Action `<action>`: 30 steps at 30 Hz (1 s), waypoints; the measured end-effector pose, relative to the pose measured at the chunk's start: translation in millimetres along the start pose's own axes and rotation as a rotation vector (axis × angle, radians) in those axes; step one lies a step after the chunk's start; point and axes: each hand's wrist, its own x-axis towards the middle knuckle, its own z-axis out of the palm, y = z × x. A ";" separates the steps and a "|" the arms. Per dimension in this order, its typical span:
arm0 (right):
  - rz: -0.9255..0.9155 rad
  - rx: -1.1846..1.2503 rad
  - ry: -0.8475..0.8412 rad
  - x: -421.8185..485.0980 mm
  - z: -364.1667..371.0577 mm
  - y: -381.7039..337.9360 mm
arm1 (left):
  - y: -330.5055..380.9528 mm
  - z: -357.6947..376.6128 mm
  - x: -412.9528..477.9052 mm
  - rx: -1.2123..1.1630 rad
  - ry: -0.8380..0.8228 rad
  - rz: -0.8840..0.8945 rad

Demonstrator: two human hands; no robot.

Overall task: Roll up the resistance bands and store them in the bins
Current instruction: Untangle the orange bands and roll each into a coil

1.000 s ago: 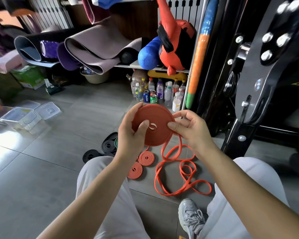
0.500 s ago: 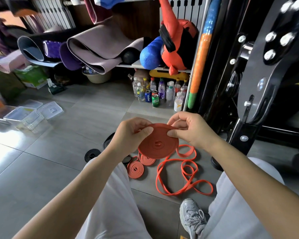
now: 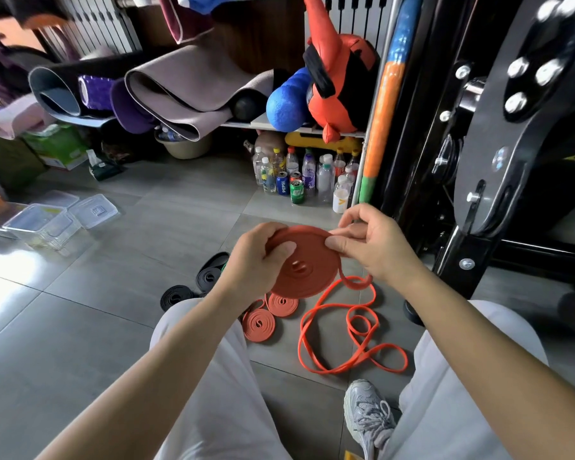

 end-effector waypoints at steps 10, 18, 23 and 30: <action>0.021 0.137 0.191 2.8 10.8 9.0 | -3.4 2.1 8.7 -0.461 0.164 -0.210; 0.057 0.259 0.285 45.7 24.1 8.3 | -12.6 -0.5 50.3 -0.726 0.263 -0.414; 0.175 0.350 0.248 93.1 24.3 19.7 | -30.7 6.6 89.1 -0.783 0.263 -0.432; 0.250 0.259 0.166 148.7 42.0 81.6 | -93.2 32.3 127.7 -0.903 0.268 -0.628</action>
